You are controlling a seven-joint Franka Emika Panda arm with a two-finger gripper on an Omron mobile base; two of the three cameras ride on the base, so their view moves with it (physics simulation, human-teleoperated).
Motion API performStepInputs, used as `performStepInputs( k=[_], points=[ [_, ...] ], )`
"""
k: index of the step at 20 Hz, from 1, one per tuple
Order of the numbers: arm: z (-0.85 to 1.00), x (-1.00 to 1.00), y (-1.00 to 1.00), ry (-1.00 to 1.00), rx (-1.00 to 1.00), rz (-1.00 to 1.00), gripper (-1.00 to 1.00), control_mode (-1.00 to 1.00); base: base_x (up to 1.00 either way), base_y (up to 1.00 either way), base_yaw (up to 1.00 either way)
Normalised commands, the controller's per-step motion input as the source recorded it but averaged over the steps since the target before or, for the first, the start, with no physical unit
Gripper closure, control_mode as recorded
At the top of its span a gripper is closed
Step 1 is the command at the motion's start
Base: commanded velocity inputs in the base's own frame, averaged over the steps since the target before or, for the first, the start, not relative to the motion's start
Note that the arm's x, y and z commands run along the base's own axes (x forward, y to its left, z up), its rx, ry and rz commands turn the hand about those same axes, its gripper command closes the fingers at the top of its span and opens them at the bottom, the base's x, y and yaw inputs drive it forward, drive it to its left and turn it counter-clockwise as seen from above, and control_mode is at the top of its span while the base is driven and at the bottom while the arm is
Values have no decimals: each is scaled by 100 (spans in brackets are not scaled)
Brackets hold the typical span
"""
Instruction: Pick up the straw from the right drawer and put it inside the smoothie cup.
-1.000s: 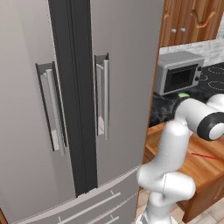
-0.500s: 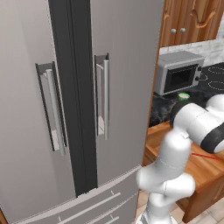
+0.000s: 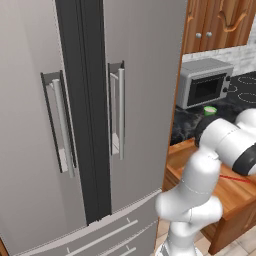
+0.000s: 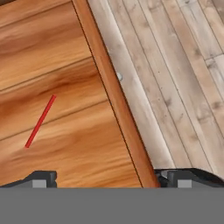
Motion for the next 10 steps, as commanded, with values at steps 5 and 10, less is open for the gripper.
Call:
performStepInputs(
  k=[5,10],
  points=[
    [-27,37,-9,-3,2,-9,-100,-100,0,0,0],
    [-17,53,-15,0,8,-14,-100,-100,0,0,0]
  ],
)
